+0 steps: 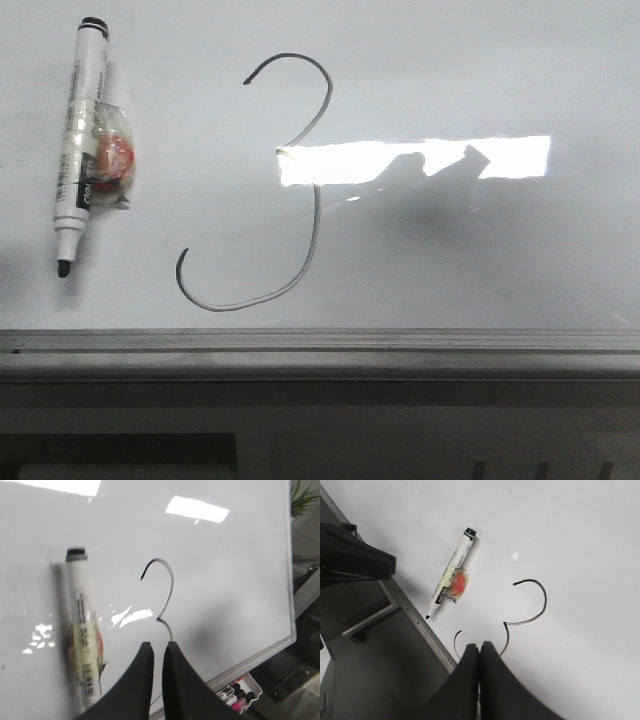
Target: Write number 3 on whiteboard
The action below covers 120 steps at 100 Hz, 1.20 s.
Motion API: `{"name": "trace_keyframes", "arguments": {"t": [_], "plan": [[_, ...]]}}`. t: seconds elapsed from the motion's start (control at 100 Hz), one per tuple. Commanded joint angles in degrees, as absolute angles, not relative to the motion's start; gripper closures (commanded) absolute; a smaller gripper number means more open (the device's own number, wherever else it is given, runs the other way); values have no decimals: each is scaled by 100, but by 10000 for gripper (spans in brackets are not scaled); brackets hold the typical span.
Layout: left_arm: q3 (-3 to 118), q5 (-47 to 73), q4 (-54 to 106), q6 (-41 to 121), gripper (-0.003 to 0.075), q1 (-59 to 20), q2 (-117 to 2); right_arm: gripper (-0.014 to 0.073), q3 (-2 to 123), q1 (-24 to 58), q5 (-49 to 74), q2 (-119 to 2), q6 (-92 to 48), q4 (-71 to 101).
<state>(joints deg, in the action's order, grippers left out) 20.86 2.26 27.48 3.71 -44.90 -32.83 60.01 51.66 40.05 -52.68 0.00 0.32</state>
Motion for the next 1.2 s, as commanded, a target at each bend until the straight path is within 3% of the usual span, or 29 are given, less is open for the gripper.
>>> {"name": "trace_keyframes", "arguments": {"t": [0.0,0.33,0.57,1.19], "plan": [[2229,0,2283,375,741,-4484,-2699,658,5911,5130,3485,-4751,45,-222],[1940,793,543,375,741,-4484,-840,658,3622,5130,2277,-2042,45,-835],[1820,808,355,375,741,-4484,-482,658,2536,5130,2279,-520,45,-857],[1820,831,369,375,741,-4484,-482,658,2410,5130,2291,-205,45,-857]]}}
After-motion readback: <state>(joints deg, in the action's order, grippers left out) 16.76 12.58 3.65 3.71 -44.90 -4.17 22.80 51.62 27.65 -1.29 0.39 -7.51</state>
